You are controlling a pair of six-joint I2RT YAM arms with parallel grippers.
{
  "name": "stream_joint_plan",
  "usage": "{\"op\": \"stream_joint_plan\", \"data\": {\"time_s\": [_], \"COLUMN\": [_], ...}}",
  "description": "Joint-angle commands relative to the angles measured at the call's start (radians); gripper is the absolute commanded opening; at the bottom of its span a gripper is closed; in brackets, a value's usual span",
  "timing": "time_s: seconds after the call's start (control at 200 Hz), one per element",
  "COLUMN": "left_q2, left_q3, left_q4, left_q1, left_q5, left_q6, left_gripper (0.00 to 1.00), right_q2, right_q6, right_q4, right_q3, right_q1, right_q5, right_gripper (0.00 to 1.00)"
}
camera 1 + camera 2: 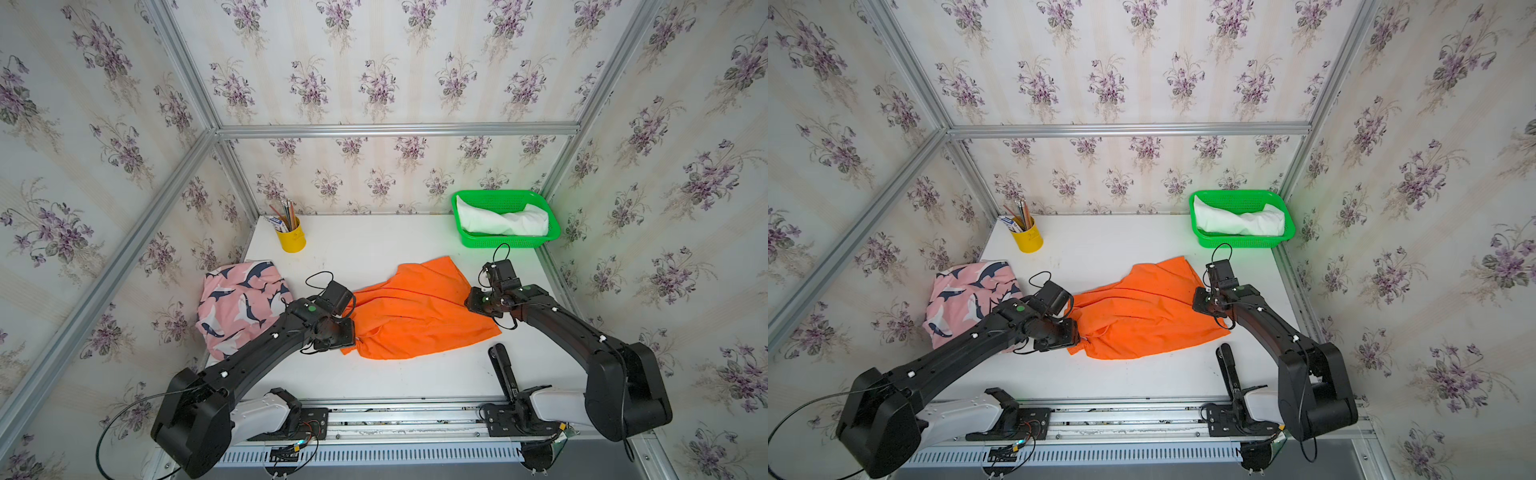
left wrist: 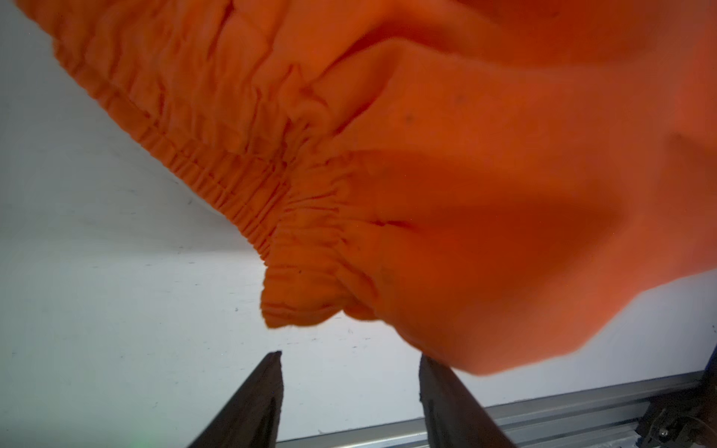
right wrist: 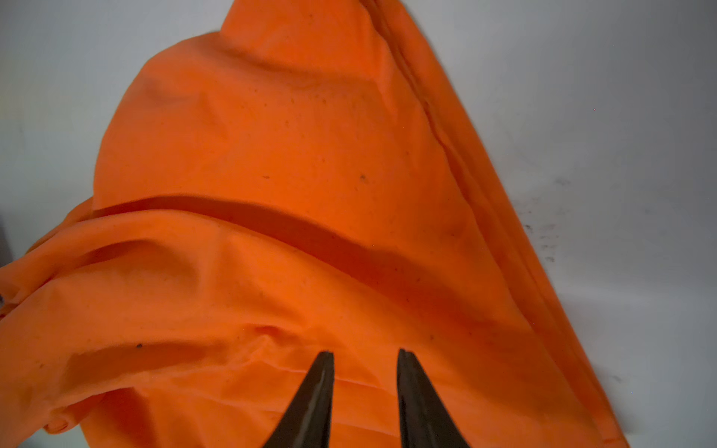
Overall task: Roll up the shorts
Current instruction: Adjust the shorts at the center of the board.
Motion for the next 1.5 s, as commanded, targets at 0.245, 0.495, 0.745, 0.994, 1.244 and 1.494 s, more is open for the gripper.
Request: {"op": "stream_joint_plan", "data": {"time_s": [0.245, 0.495, 0.745, 0.994, 1.244, 1.494], "left_q2": [0.125, 0.03, -0.076, -0.132, -0.065, 0.11], "left_q3": [-0.156, -0.261, -0.211, -0.14, -0.068, -0.05], "left_q4": [0.147, 0.124, 0.101, 0.013, 0.174, 0.188], "left_q1": [-0.064, 0.152, 0.275, 0.151, 0.041, 0.042], "left_q5": [-0.016, -0.038, 0.049, -0.054, -0.049, -0.155], "left_q6": [-0.108, -0.038, -0.032, -0.107, -0.122, -0.096], "left_gripper": [0.58, 0.58, 0.6, 0.62, 0.34, 0.25], "right_q2": [0.062, 0.12, 0.088, 0.034, 0.019, 0.013], "right_q6": [-0.011, 0.015, 0.015, 0.025, 0.02, 0.014], "right_q4": [0.029, 0.066, 0.04, 0.014, 0.0, -0.016], "right_q3": [-0.027, -0.072, -0.065, -0.055, -0.046, -0.052], "right_q1": [-0.001, -0.006, -0.026, -0.029, -0.029, -0.03], "right_q5": [-0.015, 0.006, 0.028, 0.011, 0.009, 0.014], "right_gripper": [0.32, 0.3, 0.3, 0.3, 0.29, 0.28]}}
